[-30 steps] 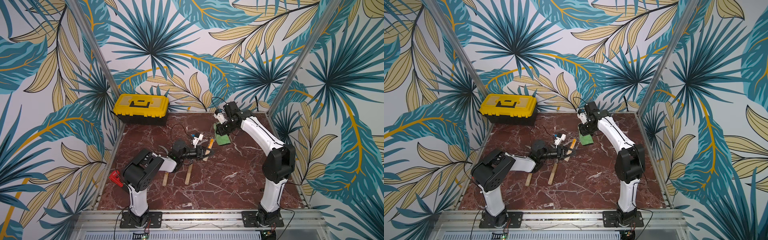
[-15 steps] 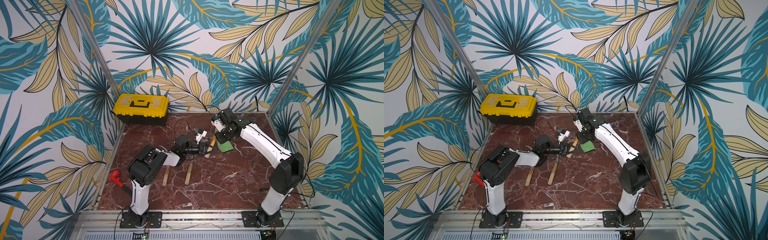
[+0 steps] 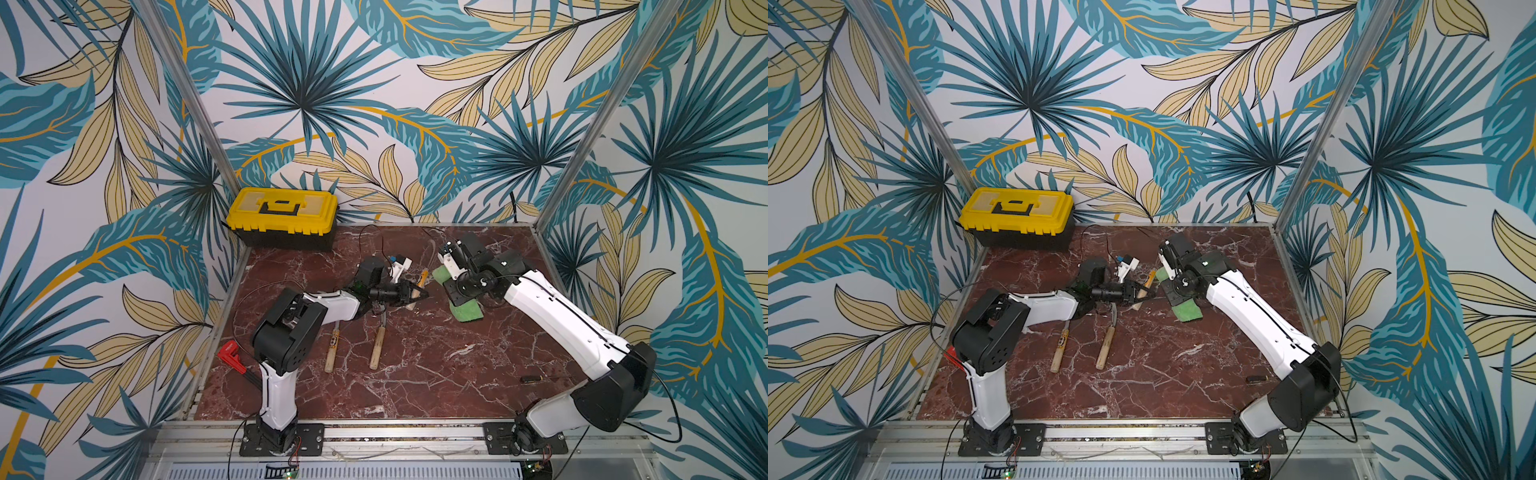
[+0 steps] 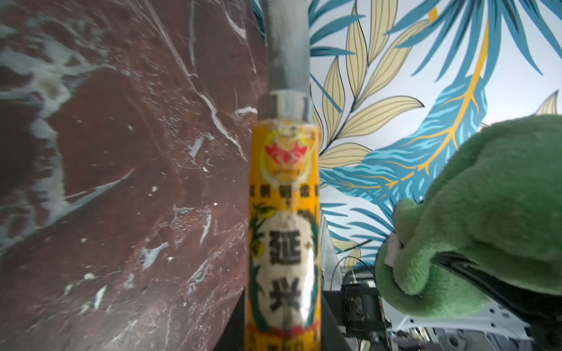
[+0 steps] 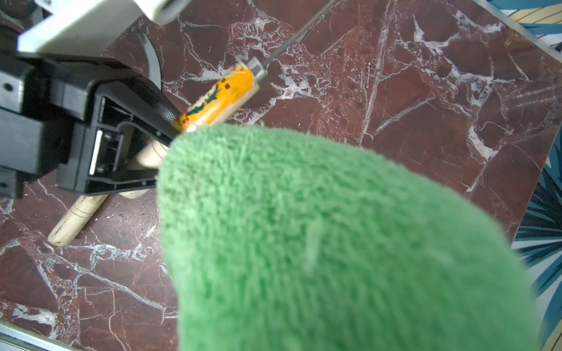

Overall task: Wipe small sickles with rags
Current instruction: Wipe the small sickle.

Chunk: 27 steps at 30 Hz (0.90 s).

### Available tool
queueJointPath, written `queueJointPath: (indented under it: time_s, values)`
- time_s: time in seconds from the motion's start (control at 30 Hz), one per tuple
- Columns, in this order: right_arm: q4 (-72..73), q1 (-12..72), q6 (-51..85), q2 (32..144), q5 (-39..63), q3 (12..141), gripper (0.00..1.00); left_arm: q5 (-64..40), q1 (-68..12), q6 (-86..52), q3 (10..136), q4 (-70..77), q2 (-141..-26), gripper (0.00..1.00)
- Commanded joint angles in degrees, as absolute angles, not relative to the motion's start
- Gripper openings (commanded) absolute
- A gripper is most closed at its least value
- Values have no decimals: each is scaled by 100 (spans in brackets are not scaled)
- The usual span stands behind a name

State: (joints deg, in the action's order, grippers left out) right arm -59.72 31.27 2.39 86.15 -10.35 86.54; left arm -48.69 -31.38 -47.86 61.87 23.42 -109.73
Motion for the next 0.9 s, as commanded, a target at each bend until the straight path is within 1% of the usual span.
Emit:
queueJointPath:
  time_s: [0.0,0.13,0.43,0.6,0.87]
  values:
    - [-6171,3123,523,8679,-711,8896,4,-4332,-3214,-3875,6249,1549,-10465,0]
    - [-6133,3105,699,8979,-409,9211,4,-4271,-3256,-3714,6202,1503,-10332,0]
    - [-5361,3045,827,9741,-85,9381,4,-4366,-3478,-3600,6102,1512,-10062,0]
    - [-5204,2841,777,10120,60,9540,4,-4330,-3568,-3469,5878,1512,-9774,0]
    - [-5068,2457,554,10371,181,9617,4,-4440,-3638,-3350,5633,1484,-9501,0]
